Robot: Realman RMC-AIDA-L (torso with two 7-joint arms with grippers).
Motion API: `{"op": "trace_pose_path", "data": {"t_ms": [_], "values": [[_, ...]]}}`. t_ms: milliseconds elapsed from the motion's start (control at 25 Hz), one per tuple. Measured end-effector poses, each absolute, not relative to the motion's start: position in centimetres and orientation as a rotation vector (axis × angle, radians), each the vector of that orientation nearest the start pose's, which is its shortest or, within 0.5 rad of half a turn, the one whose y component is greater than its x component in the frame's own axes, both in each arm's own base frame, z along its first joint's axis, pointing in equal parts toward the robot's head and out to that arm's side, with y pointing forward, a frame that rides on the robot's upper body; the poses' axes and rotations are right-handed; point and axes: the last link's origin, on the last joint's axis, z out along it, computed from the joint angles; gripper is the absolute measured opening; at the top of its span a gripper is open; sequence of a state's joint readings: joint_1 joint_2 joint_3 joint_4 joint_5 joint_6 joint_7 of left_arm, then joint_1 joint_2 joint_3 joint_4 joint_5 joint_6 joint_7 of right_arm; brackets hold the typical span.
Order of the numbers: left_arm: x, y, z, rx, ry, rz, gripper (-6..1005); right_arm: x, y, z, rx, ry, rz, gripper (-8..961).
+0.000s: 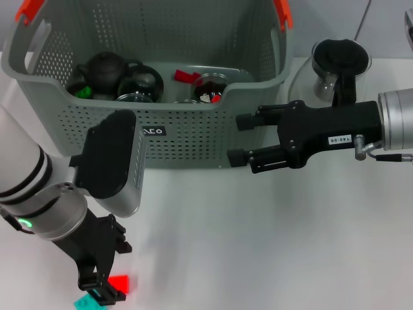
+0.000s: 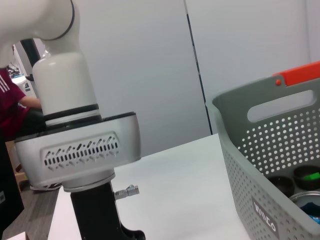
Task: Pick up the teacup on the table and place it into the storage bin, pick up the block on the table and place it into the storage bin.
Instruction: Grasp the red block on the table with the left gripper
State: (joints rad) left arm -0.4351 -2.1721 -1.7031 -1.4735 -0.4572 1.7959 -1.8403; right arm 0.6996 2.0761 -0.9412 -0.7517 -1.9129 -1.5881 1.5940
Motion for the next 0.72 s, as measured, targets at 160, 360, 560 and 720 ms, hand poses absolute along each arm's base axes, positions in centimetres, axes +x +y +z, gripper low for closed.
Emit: {"op": "trace_pose_path", "data": {"t_ms": [160,360,560,720], "values": [[-20.7,28.5,-2.4,-3.061,-0.102,0.834,785,17.0,36.0,-1.5,-2.993,0.461,0.683,853],[-20.5,28.7,-3.0,-3.054,-0.100,0.848,785,17.0,36.0,-1.6,-2.991,0.459,0.686,853],[-20.6,28.8,-3.3,-3.052,-0.094,0.870,785,17.1,35.9,-1.5,-2.992,0.460,0.687,852],[-20.5,28.8,-3.5,-3.048,-0.077,0.872,786,17.1,36.0,-1.5,-2.990,0.457,0.687,853]]}}
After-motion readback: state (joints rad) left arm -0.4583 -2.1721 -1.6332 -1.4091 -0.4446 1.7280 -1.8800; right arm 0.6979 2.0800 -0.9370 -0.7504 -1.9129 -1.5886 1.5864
